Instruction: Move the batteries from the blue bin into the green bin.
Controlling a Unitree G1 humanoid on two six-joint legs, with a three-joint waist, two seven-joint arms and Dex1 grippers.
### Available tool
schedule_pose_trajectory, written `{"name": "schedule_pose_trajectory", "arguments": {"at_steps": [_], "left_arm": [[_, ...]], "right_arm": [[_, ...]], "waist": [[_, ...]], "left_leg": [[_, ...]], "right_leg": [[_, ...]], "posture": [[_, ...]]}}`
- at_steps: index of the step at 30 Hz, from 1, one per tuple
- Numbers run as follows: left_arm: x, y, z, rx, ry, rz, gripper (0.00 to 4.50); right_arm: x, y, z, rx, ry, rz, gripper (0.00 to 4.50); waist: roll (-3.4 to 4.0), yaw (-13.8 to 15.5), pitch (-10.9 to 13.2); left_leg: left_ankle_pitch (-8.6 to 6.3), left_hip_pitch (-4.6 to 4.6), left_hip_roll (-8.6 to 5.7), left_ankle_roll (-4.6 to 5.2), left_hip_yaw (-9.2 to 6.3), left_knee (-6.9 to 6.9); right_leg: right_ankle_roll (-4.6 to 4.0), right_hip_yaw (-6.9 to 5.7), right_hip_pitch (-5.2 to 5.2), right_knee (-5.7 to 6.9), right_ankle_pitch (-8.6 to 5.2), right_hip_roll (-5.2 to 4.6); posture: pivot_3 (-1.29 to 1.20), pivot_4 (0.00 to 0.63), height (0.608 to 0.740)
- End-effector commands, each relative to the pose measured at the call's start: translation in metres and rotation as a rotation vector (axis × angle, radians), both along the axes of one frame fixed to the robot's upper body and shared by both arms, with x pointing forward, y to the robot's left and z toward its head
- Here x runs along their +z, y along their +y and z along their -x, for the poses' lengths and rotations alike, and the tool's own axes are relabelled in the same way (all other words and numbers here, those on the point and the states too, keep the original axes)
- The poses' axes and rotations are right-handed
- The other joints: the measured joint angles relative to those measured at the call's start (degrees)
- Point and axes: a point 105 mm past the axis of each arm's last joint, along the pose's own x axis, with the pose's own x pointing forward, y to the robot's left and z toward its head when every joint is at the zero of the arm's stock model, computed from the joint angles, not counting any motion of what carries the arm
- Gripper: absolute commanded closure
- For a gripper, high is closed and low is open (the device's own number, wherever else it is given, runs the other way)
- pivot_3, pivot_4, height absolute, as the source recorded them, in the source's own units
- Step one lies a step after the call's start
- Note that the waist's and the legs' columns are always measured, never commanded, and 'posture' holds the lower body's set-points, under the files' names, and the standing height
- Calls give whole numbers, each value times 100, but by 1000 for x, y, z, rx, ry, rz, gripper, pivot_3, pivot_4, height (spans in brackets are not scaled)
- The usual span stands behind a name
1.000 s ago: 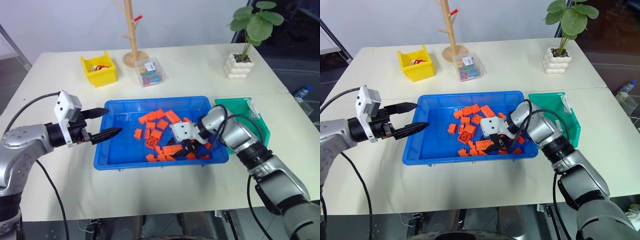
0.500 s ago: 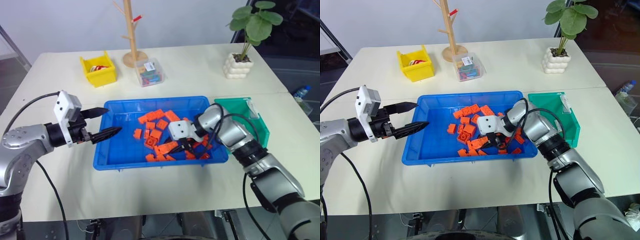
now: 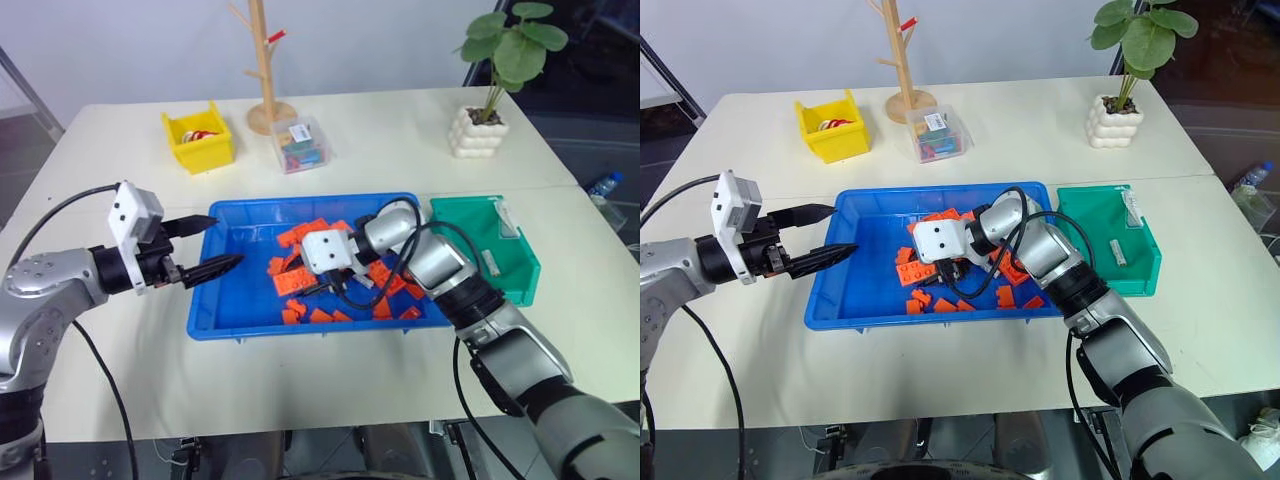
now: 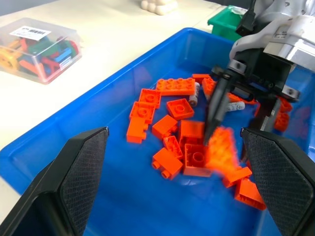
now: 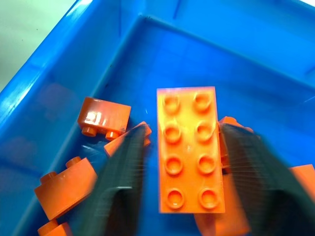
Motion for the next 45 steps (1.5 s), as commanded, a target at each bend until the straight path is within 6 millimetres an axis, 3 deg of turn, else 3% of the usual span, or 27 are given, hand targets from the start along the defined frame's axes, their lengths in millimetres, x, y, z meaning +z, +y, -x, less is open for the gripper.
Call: {"name": "schedule_pose_trajectory", "arguments": {"at_steps": [1,6,11,15,19,28,38,45], "left_arm": [[10,-5,5,-35,-39,-4,0],[10,-12,5,-80,-36,-5,0],[12,-18,3,-109,-43,0,0],[11,-22,6,-145,-35,-10,0],[13,-23,6,-160,-36,-16,0],[13,-24,4,-156,-40,-13,0],[13,-21,0,-130,-52,-8,0],[16,-16,-1,-102,-66,-9,0]], "right_arm": [[14,-4,-7,-23,-55,-20,438],[23,-40,-19,-115,-60,19,438],[9,-75,-21,-207,-32,94,438],[0,-89,-11,-241,22,129,438],[-4,-93,-2,-250,56,141,438],[-12,-102,-2,-285,73,180,438],[-17,-88,-8,-257,77,172,438],[-21,-83,-9,-243,86,171,3673]], "waist": [[0,4,0],[0,36,0],[0,8,0],[0,-3,0],[0,11,0],[0,15,0],[0,9,0],[-1,13,0]], "left_leg": [[0,0,0,0,0,-1],[0,-3,-1,0,0,2],[0,-2,0,0,0,1],[0,-1,1,0,1,-3],[0,-3,0,0,2,0],[0,-3,0,0,2,2],[0,-2,0,0,2,2],[0,-2,0,0,2,3]], "right_leg": [[0,0,-1,0,0,0],[0,0,1,-1,0,0],[0,0,3,-2,0,0],[0,0,1,-2,-1,0],[0,0,1,-2,-1,0],[0,0,2,-3,-1,-2],[0,0,3,-3,-1,-2],[0,0,3,-2,0,-2]], "posture": [[0,150,740],[0,150,740],[0,150,740],[0,150,740],[0,150,740],[0,150,740],[0,150,740],[0,150,740]]}}
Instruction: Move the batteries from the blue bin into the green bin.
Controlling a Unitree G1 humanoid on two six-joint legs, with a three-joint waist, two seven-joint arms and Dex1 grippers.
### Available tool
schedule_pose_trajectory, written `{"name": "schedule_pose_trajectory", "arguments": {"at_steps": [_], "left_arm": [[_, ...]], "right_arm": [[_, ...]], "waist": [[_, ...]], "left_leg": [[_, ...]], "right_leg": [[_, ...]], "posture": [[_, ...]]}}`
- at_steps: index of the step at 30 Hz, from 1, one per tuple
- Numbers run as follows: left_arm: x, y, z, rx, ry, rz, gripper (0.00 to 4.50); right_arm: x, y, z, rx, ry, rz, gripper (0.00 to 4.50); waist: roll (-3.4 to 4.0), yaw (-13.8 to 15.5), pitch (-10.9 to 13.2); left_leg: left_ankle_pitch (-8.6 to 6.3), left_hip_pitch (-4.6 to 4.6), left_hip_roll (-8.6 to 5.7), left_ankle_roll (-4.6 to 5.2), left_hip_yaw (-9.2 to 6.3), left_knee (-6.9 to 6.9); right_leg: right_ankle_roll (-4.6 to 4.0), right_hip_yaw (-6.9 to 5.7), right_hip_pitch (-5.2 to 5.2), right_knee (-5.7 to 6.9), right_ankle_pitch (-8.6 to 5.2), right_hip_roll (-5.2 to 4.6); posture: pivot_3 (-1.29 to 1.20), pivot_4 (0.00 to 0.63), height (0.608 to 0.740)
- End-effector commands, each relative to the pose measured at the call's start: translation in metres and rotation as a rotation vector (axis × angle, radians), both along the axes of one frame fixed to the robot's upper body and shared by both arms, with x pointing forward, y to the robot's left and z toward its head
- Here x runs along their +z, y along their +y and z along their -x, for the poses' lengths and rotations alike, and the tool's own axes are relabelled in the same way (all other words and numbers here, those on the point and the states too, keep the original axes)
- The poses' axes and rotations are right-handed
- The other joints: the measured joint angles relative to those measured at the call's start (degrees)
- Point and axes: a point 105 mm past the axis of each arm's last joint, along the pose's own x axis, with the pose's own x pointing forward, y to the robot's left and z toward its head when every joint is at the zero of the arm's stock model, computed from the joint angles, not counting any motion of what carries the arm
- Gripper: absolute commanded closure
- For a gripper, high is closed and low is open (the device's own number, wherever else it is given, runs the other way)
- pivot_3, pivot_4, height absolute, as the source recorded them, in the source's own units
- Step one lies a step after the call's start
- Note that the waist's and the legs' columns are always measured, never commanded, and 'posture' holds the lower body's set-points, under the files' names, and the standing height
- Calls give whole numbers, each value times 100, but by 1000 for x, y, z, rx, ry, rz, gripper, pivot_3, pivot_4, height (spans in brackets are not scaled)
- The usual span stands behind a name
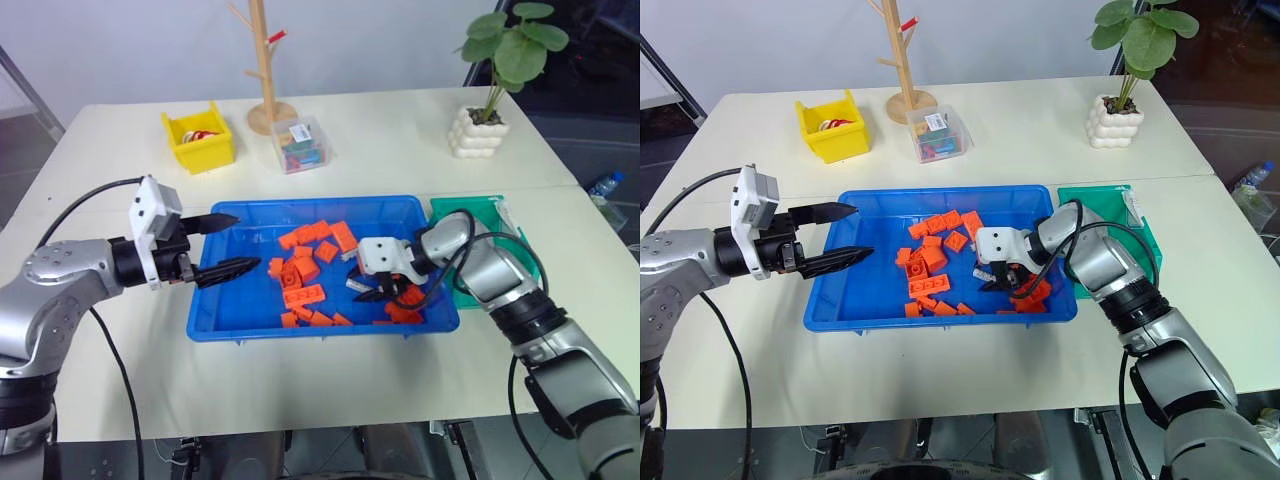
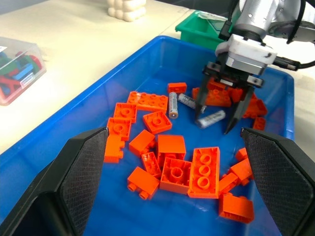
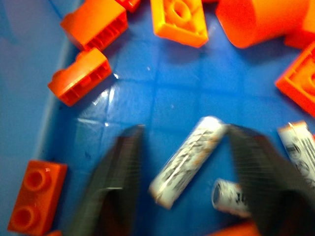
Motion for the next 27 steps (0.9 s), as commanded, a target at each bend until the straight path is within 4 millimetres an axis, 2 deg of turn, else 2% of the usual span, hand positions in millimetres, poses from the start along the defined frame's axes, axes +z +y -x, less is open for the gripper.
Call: {"name": "schedule_pose_trajectory", "arguments": {"at_steps": [1,2,8,11,15,17,19,22,27], "left_arm": [[11,4,0,22,-61,1,0],[12,5,0,25,-63,2,0],[14,5,0,21,-64,3,0],[14,0,3,-13,-53,3,0],[18,-9,5,-74,-38,40,0],[22,-14,4,-107,-47,46,0],[26,-19,2,-145,-48,61,0],[31,-29,-2,-201,-60,66,0],[36,-46,-17,-259,-94,88,0]], "right_arm": [[6,1,-3,10,-28,4,4228],[5,1,-3,10,-27,6,4474],[11,3,-2,13,-41,-12,4465],[21,7,-4,18,-75,-33,4465],[60,14,-9,19,-150,-92,4465],[83,11,-12,3,-190,-119,4465],[104,2,-14,-26,-219,-138,4465],[126,-22,-17,-98,-264,-135,4465],[137,-75,-20,-282,-298,-95,4465]], "waist": [[0,-1,0],[0,-3,0],[0,-1,0],[0,-2,0],[1,-6,1],[1,1,1],[1,10,1],[-3,54,-1],[-3,117,0]], "left_leg": [[0,0,0,0,0,0],[0,0,0,0,0,0],[0,0,0,0,0,0],[0,0,0,0,0,0],[0,-1,0,0,0,0],[0,-1,0,0,0,1],[0,-2,0,0,-1,0],[0,-5,-3,0,-3,0],[0,-7,-5,0,0,4]], "right_leg": [[0,0,0,0,0,0],[0,0,0,0,0,0],[0,0,0,0,0,0],[0,0,0,0,0,0],[0,0,0,0,0,0],[0,0,-1,1,0,0],[0,0,-1,1,0,0],[1,-1,2,-6,0,-1],[1,-1,3,-7,0,-3]], "posture": [[0,150,740],[0,150,740],[0,150,740],[0,150,740],[0,150,740],[0,150,740],[0,150,740],[0,150,740],[0,150,740]]}}
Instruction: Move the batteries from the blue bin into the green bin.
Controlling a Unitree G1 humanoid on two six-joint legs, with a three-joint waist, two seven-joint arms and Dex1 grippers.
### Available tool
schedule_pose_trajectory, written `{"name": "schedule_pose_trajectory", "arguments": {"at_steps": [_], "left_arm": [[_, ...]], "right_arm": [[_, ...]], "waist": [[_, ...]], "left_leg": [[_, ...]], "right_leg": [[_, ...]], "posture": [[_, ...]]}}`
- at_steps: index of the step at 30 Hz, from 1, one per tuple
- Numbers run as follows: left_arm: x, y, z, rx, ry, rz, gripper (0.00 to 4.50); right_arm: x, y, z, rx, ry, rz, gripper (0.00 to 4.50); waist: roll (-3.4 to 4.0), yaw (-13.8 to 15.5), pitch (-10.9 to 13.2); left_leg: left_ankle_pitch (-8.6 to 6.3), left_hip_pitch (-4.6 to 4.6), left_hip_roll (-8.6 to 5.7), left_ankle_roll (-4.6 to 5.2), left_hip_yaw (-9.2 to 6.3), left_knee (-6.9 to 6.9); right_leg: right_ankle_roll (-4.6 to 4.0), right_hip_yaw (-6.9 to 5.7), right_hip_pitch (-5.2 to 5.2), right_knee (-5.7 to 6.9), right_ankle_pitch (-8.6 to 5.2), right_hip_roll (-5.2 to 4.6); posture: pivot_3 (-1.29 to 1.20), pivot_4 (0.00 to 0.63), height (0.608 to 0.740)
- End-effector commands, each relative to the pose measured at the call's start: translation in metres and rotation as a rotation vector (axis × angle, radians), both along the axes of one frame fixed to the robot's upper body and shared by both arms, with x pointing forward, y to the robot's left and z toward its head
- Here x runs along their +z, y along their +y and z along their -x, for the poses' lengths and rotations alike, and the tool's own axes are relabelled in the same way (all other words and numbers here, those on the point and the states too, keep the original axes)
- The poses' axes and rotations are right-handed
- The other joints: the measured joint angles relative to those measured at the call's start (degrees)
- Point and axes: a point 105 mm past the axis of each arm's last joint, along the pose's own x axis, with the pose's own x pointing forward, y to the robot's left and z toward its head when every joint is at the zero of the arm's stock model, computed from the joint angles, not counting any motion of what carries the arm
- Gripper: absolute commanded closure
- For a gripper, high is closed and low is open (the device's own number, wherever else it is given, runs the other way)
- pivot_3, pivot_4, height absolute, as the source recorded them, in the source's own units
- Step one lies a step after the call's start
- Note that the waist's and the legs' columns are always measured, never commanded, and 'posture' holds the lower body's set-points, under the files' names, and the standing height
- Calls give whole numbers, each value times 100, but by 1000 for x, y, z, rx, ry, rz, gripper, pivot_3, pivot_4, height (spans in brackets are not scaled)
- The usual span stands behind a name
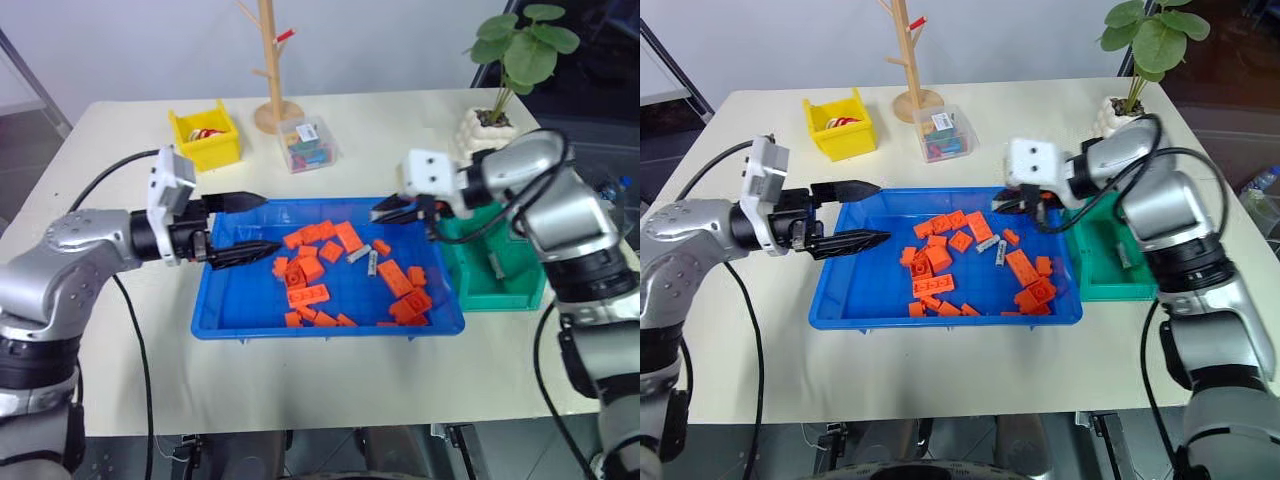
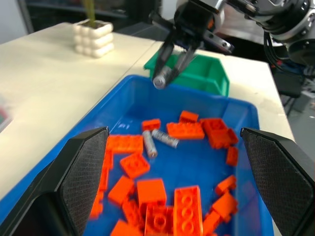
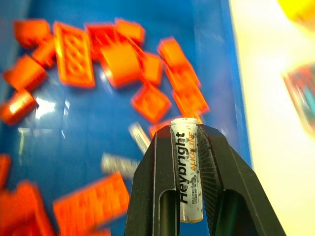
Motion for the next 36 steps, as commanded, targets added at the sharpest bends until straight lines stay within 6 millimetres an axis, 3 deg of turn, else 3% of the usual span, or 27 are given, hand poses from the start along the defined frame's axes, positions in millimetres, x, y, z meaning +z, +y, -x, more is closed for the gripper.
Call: {"name": "schedule_pose_trajectory", "arguments": {"at_steps": [1,9,15,21,29,30,33,36], "left_arm": [[6,-9,-7,-37,-48,6,0],[-7,-17,-26,-44,-33,23,0],[-10,-14,-34,-34,-31,23,0],[-9,-15,-34,-37,-39,17,0],[-7,-14,-30,-39,-45,10,0],[-7,-13,-30,-39,-44,8,0],[-7,-11,-29,-35,-44,4,0],[-7,-5,-28,-23,-42,-7,0]], "right_arm": [[16,-35,1,-119,-43,-24,4465],[5,-99,4,-358,-73,32,4465],[-17,-132,4,-457,-70,125,4465],[-29,-152,4,-513,-59,162,4465],[-33,-154,3,-519,-58,168,390],[-32,-153,3,-514,-63,171,74],[-20,-140,-2,-484,-101,129,74],[0,-105,-8,-398,-138,28,74]], "waist": [[0,31,0],[1,19,1],[1,46,1],[1,32,1],[1,35,1],[1,35,1],[1,30,1],[2,-45,1]], "left_leg": [[0,1,0,0,1,0],[0,3,3,1,9,2],[0,1,2,1,10,2],[0,3,2,1,11,2],[0,2,2,1,11,2],[0,2,2,1,11,3],[0,2,2,1,11,3],[0,4,3,0,11,2]], "right_leg": [[0,0,0,0,0,0],[0,2,-2,2,0,0],[1,2,-2,1,0,0],[1,2,-2,2,0,-1],[1,2,-1,2,0,-2],[1,2,-2,2,0,-2],[1,2,-2,2,0,-2],[1,3,-2,4,1,-1]], "posture": [[0,150,740],[0,150,740],[0,150,740],[0,150,740],[0,150,740],[0,150,740],[0,150,740],[0,150,740]]}}
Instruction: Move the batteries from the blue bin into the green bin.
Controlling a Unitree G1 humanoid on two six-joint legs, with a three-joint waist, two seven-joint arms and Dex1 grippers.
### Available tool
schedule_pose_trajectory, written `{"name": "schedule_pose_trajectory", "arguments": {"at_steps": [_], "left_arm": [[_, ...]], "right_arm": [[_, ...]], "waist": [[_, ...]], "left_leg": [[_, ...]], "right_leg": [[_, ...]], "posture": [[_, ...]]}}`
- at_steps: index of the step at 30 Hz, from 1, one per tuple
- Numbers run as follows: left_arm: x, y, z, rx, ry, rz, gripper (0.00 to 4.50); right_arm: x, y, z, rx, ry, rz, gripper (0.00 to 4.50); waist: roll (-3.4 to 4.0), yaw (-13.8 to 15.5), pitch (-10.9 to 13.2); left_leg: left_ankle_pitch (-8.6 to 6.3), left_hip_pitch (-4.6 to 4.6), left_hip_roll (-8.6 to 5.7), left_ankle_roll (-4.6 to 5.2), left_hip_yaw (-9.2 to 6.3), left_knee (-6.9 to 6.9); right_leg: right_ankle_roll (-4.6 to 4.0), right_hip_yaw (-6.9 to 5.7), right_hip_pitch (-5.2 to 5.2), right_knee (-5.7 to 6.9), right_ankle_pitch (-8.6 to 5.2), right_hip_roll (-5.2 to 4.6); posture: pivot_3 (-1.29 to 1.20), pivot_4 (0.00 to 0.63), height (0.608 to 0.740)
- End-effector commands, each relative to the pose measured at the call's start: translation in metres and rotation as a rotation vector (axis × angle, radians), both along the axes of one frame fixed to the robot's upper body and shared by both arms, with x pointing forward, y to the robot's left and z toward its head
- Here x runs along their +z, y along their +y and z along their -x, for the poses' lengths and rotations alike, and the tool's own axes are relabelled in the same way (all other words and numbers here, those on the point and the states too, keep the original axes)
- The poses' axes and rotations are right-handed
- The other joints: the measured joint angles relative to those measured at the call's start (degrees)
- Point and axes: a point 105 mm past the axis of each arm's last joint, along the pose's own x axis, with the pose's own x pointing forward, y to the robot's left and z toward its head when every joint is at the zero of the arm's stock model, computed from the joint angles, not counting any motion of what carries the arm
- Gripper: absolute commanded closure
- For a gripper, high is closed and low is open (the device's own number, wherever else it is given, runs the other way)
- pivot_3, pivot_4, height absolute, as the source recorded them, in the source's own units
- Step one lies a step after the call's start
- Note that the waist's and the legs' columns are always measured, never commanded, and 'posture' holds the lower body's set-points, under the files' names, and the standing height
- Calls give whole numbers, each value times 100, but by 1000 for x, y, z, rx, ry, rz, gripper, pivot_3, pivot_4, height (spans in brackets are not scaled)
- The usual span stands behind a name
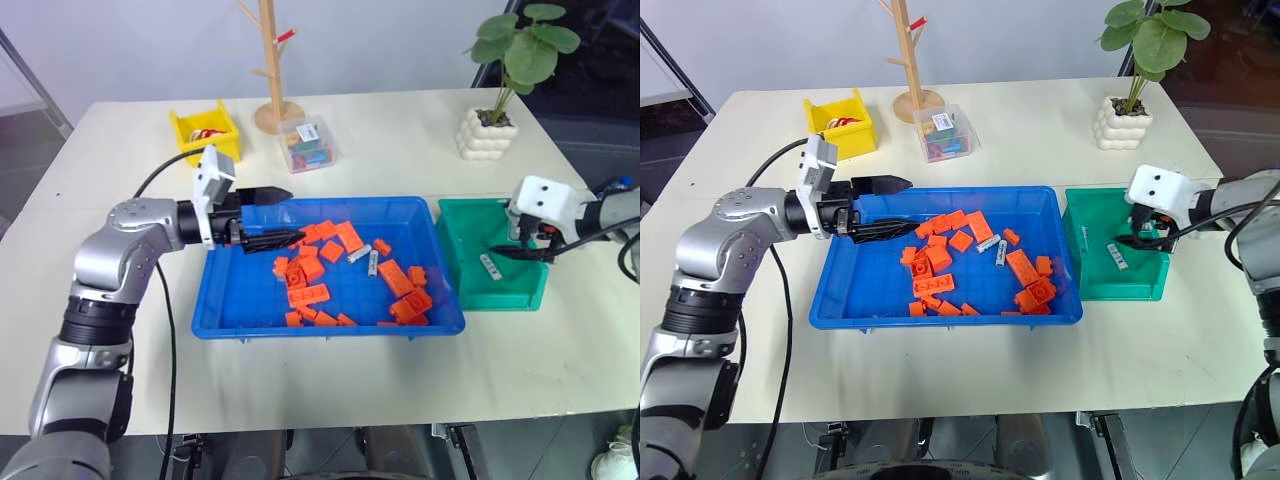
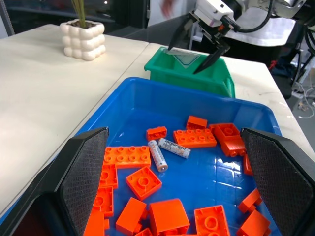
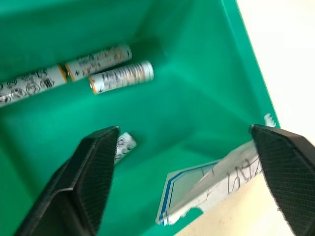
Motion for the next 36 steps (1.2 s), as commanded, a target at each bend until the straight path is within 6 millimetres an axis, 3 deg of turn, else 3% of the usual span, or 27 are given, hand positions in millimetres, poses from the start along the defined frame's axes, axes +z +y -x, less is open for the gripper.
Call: {"name": "schedule_pose_trajectory", "arguments": {"at_steps": [1,4,7,13,20,27,36], "left_arm": [[13,8,6,7,-52,-8,0],[12,14,10,19,-48,-24,0],[13,21,14,37,-47,-37,0],[14,27,25,49,-36,-49,0],[12,29,35,54,-10,-64,0],[12,27,37,72,-12,-54,0],[12,26,37,94,-17,-39,0]], "right_arm": [[38,44,-4,131,-113,-79,74],[45,81,-4,236,-117,-133,74],[37,113,-1,334,-79,-174,74],[-2,150,4,445,27,-204,74],[-34,184,15,549,149,-239,74],[-54,204,20,601,234,-251,74],[-72,191,4,554,284,-208,74]], "waist": [[0,-64,0],[0,-100,0],[0,-80,0],[-1,-48,0],[-1,-84,0],[-1,-79,0],[-1,-89,0]], "left_leg": [[0,1,0,0,-1,0],[0,3,2,0,-2,-4],[0,0,2,0,-5,-4],[0,-5,-1,0,-8,2],[0,2,1,0,-9,-2],[0,2,0,0,-10,-2],[0,2,0,0,-10,-2]], "right_leg": [[0,0,0,1,0,0],[0,0,0,2,0,1],[0,0,0,0,0,2],[0,-1,0,0,0,-1],[0,-1,0,3,0,2],[0,-1,0,3,0,3],[-1,-1,0,3,0,3]], "posture": [[0,150,740],[0,150,740],[0,150,740],[0,150,740],[0,150,740],[0,150,740],[0,150,740]]}}
